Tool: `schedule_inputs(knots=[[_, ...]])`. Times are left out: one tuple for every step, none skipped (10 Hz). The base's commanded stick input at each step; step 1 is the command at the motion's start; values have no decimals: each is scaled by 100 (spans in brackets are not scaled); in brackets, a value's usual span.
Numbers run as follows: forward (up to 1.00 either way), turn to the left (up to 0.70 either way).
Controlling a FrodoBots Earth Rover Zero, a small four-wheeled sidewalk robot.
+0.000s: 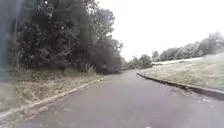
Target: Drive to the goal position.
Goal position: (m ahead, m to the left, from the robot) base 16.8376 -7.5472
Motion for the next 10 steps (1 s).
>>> schedule_inputs(knots=[[45, 0], [45, 0], [45, 0], [45, 0], [45, 0], [45, 0], [45, 0], [45, 0], [45, 0], [45, 0]])
